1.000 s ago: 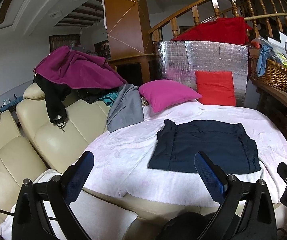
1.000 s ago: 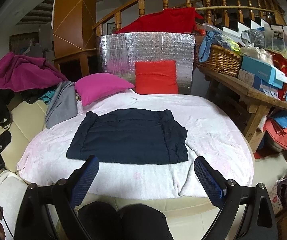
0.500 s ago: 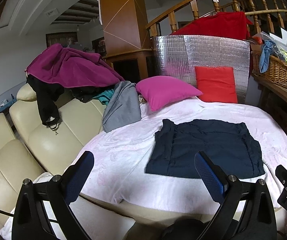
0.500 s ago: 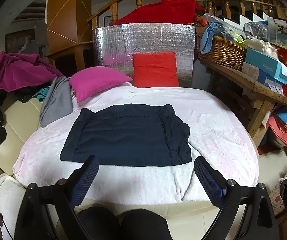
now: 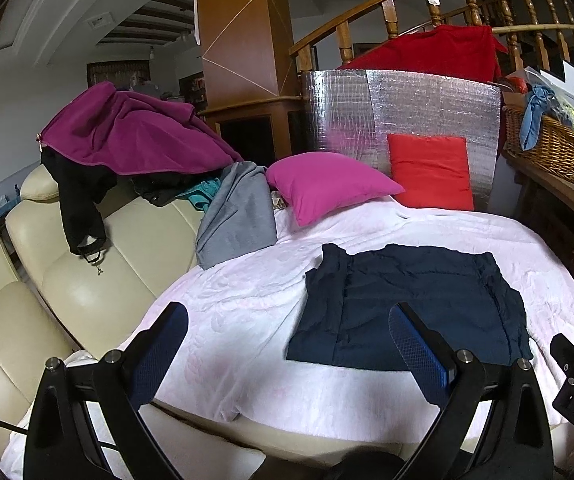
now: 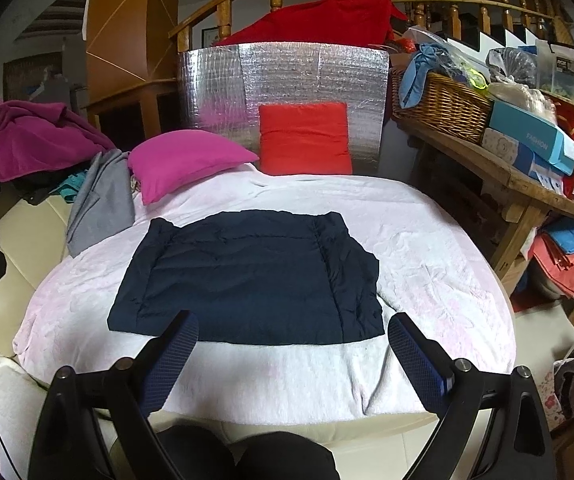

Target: Fold large clothes

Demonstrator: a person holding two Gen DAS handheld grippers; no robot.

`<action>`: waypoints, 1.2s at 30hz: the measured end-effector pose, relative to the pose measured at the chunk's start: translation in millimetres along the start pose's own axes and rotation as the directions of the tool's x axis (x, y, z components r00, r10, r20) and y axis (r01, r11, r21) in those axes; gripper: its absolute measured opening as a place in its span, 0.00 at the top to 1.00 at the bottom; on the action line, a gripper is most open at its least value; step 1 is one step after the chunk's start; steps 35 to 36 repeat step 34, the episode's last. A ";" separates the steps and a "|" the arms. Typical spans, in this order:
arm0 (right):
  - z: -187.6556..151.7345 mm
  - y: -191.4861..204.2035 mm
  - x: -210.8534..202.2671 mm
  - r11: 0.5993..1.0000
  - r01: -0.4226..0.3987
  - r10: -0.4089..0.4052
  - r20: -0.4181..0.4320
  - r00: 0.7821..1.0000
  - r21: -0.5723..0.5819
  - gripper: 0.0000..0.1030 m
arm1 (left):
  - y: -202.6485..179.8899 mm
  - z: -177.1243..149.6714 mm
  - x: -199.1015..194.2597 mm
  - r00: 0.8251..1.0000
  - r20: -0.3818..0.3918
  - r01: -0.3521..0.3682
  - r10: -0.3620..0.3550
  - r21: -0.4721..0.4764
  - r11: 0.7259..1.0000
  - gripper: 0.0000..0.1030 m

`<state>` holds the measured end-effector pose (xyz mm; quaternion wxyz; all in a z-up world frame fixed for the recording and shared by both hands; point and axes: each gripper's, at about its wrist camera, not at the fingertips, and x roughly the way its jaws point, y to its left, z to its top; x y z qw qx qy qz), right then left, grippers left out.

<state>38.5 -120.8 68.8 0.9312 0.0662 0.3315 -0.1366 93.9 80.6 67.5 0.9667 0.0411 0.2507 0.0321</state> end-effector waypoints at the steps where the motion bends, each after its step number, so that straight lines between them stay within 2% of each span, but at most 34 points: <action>1: 0.8 1.2 1.4 1.000 0.002 -0.002 -0.001 1.000 -0.002 0.05 | -0.1 0.7 1.5 1.000 0.000 0.005 -0.005 0.000 1.000 0.03; 13: 8.0 15.7 22.9 1.000 -0.006 0.006 -0.027 1.000 -0.012 0.05 | 0.7 8.6 25.2 1.000 -0.016 0.007 -0.007 0.003 1.000 0.03; 23: 17.9 13.7 62.9 1.000 0.002 -0.002 -0.056 0.998 -0.006 0.05 | -11.6 10.8 69.3 0.998 -0.067 -0.002 0.003 0.014 1.000 0.03; 26: 26.6 0.0 83.5 1.000 0.013 -0.013 -0.056 0.998 -0.005 0.05 | -12.3 12.0 100.8 0.995 -0.097 0.027 -0.026 0.006 1.000 0.03; 28: 37.2 -28.0 110.4 0.999 0.016 -0.013 -0.084 0.996 0.042 0.05 | -2.1 15.3 137.5 0.984 -0.154 0.078 -0.086 -0.057 0.995 0.03; 29: 42.3 -45.4 124.4 0.997 0.033 -0.026 -0.096 0.995 0.076 0.05 | 5.3 17.4 158.1 0.979 -0.181 0.080 -0.095 -0.090 0.993 0.03; 32: 58.7 -115.1 179.8 0.978 0.102 -0.084 -0.101 0.991 0.183 0.05 | 36.3 21.6 238.2 0.969 -0.245 -0.040 -0.001 -0.163 0.986 0.03; 34: 63.0 -158.1 219.7 0.963 0.139 -0.113 -0.121 0.986 0.230 0.05 | 57.5 20.8 297.4 0.955 -0.291 -0.116 0.061 -0.176 0.978 0.03; 36: 63.0 -158.1 219.7 0.963 0.139 -0.113 -0.121 0.986 0.230 0.05 | 57.5 20.8 297.4 0.955 -0.291 -0.116 0.061 -0.176 0.978 0.03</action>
